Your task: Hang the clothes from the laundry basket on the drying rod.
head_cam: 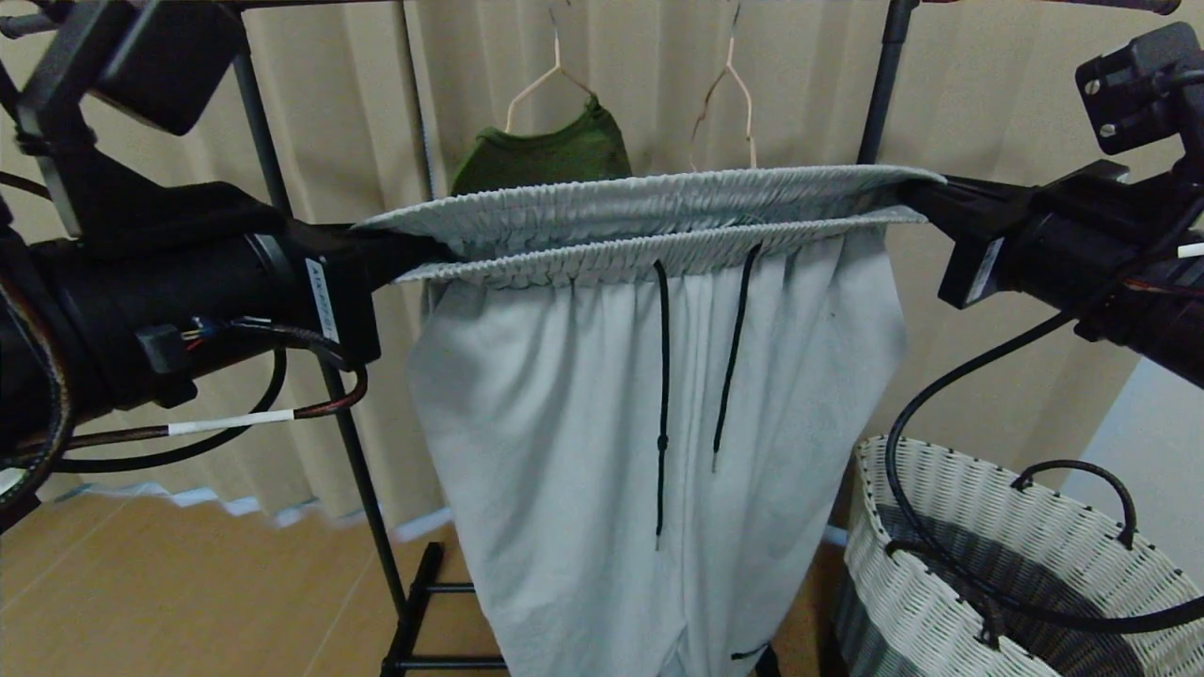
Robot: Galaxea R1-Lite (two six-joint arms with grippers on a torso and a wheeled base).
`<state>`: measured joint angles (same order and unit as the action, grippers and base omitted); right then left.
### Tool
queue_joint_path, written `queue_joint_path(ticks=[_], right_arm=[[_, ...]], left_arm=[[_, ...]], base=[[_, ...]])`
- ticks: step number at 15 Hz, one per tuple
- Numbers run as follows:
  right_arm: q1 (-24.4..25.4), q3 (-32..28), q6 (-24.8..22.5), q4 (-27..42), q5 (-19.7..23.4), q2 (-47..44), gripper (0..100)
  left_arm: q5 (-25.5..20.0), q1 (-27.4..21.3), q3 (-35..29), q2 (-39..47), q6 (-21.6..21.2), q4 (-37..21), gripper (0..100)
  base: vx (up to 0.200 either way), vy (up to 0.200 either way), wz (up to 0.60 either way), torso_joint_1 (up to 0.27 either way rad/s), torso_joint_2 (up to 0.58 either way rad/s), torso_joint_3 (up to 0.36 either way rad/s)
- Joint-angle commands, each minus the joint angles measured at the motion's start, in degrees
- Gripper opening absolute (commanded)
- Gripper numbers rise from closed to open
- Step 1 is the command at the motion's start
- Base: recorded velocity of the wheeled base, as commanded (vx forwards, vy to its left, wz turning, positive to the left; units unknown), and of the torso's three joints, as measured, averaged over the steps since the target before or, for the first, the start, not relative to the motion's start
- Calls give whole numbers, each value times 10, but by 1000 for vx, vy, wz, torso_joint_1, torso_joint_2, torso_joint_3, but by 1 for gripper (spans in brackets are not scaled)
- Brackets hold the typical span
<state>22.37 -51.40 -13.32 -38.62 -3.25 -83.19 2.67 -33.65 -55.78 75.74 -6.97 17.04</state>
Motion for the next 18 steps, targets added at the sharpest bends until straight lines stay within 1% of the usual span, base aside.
queue_joint_path(ticks=[1, 3, 5, 7, 9, 11, 12, 14, 15, 16, 17, 18], right_arm=[[0, 0, 0, 0, 0, 0, 0], [0, 0, 0, 0, 1, 1, 0], [-1, 2, 0, 1, 1, -1, 0], [-1, 3, 1, -1, 1, -6, 0], [-1, 9, 1, 0, -2, 1, 0], [-1, 20, 0, 9, -3, 31, 0], [-1, 27, 0, 28, -3, 58, 0], [-1, 31, 1, 94, 3, 115, 0], [0, 33, 1, 126, 15, 139, 0], [-1, 34, 5, 147, 36, 157, 0], [-1, 36, 24, 177, 84, 181, 0], [0, 37, 38, 195, 113, 192, 0]], left_arm=[[0, -4, -4, 1, -1, 0, 0], [3, -2, -6, 6, -1, 11, 0], [25, -2, -6, 15, 0, 21, 0], [35, -2, -8, 19, -1, 32, 0], [35, -2, -13, 27, 0, 33, 0], [35, -2, -35, 59, 0, 41, 0], [36, -2, -62, 85, 0, 54, 0], [53, -2, -110, 125, 0, 61, 0], [64, -1, -129, 143, 0, 62, 0], [68, -1, -138, 152, 1, 61, 0], [69, 1, -151, 167, 1, 62, 0], [69, 1, -156, 174, 1, 62, 0]], base=[[0, 0, 0, 0, 0, 0], [0, 0, 0, 0, 0, 0], [0, 0, 0, 0, 0, 0], [0, 0, 0, 0, 0, 0], [0, 0, 0, 0, 0, 0], [0, 0, 0, 0, 0, 0], [0, 0, 0, 0, 0, 0], [0, 0, 0, 0, 0, 0], [0, 0, 0, 0, 0, 0], [0, 0, 0, 0, 0, 0], [0, 0, 0, 0, 0, 0], [0, 0, 0, 0, 0, 0]])
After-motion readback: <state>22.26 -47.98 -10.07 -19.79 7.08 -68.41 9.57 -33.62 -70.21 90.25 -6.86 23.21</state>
